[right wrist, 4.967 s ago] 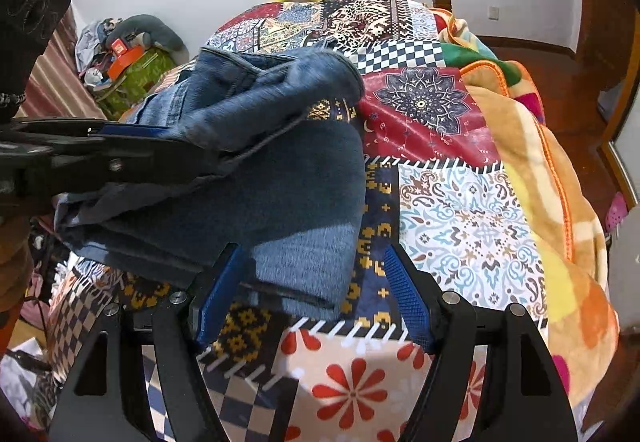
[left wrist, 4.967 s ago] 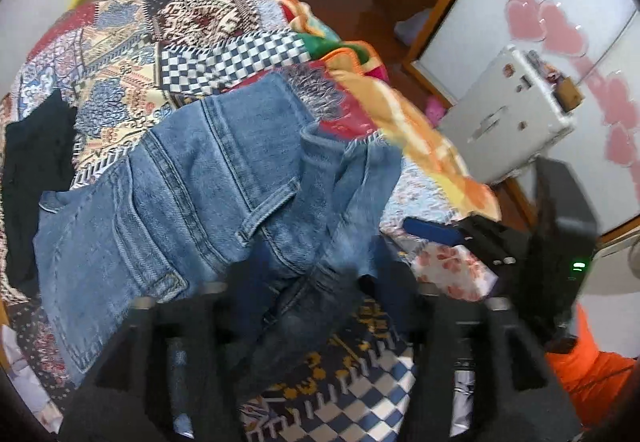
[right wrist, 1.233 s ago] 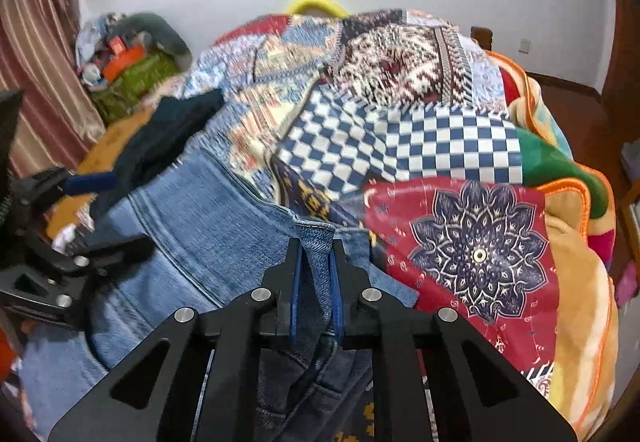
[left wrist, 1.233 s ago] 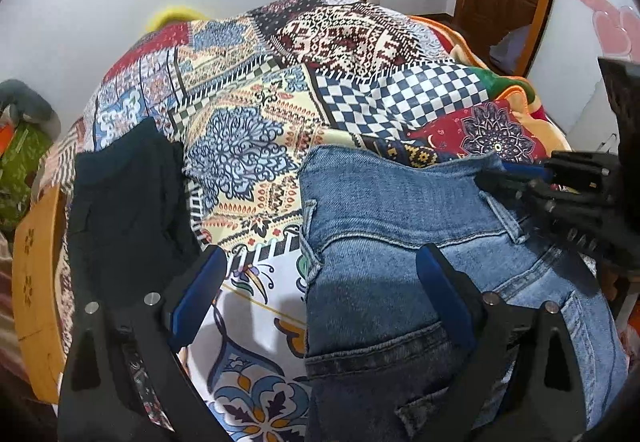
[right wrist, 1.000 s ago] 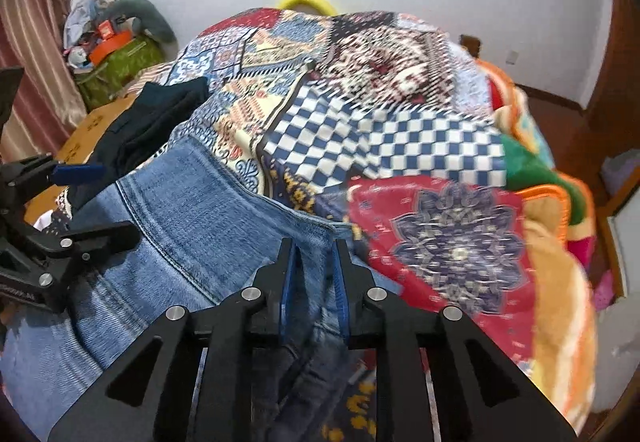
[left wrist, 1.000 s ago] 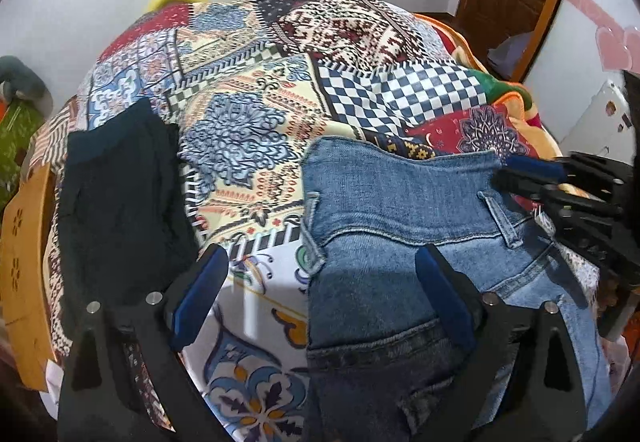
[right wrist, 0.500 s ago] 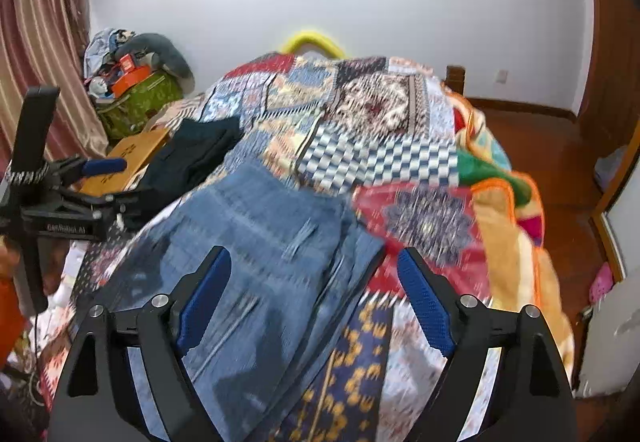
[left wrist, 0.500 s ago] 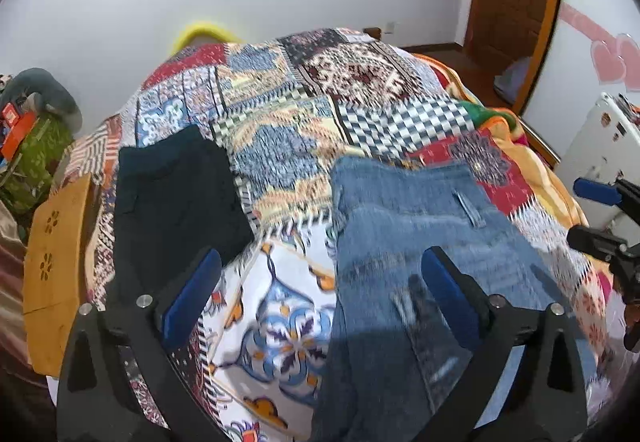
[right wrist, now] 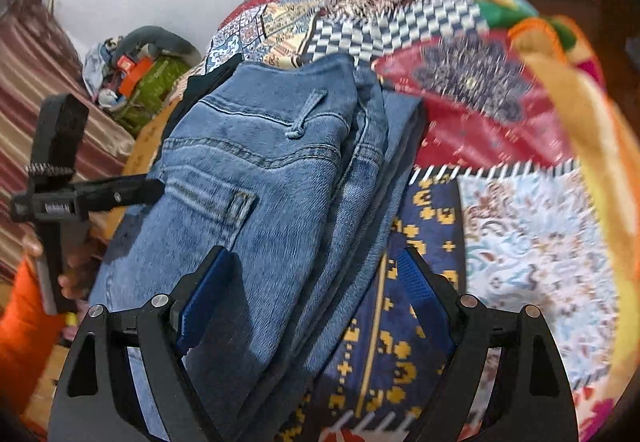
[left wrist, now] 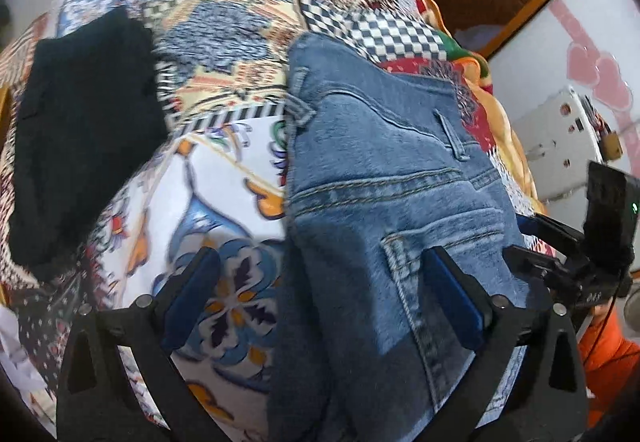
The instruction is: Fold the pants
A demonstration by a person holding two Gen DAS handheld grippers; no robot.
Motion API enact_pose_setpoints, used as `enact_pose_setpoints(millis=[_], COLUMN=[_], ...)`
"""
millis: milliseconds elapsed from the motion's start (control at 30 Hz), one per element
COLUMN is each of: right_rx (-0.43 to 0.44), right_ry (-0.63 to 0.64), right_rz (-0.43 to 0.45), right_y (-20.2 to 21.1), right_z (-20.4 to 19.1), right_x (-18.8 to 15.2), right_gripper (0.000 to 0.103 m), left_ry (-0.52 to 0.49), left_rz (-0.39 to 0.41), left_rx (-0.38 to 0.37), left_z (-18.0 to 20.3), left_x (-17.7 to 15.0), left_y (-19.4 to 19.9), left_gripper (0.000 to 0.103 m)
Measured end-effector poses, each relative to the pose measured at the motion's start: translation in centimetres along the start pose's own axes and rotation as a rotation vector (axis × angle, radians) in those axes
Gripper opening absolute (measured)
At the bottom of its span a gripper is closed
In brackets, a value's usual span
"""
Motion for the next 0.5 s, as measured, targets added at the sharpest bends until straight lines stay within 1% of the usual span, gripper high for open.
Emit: enact_pose_setpoints(millis=[67,100,133,300,333,400,433,467,500], right_rx=[0.046,0.065,0.075,0.134,0.138,0.143,0.141,0.138,0.136], right_ry=[-0.041,-0.056,-0.06,-0.085,-0.084,-0.089,-0.094,-0.096,-0.099], right_rz=[-0.014,-0.014,-0.015,-0.018,-0.021,-0.026,-0.027,-0.028,-0.029], right_y=[-0.7,-1.0,-1.1,-2.2,-2.4,-2.8,-3.0,-3.1,-3.0], right_z=[0.5,0.7,0.7,0.5,0.4,0.3,0.4,0.4,0.5], right_x=[0.1,0.3,0.4,1.5,1.7,2.2,2.4,2.5,2.6], right_gripper=[0.083,0.085,0.086,0.085,0.084,0.082,0.077,0.074,0.066], left_ry=[0.014,0.025,0.041,0.091,0.093,0.085,0.083,0.089,0.096], left_rz=[-0.042,-0.057,-0.069,-0.079,-0.081,-0.084,-0.088,-0.093,-0.092], left_rx=[-0.04,-0.058,-0.077,-0.106,-0.104,-0.111,-0.123,-0.121,-0.119], left_z=[0.3,0.3,0.3,0.8,1.1,1.7,2.1,2.4,2.3], left_x=[0.4,0.6,0.8,2.2,2.5,2.9,3.1,3.2,3.3], left_y=[-0.9,-1.1,-1.5,-2.8,-3.2,-3.5,-3.6,-3.6,-3.5], left_gripper=[0.103,0.103,0.103,0.103,0.101,0.091,0.083,0.081,0.08])
Point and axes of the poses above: each gripper's, at about its wrist camera, not at the fingertips, and y roughly against the way its jaws point, z to its right, x to its top, the point moved 6 cm from there along -y, roughly the way its jaws point, and after that the axes turned 7 degrees about y, right-handed, at the moved point
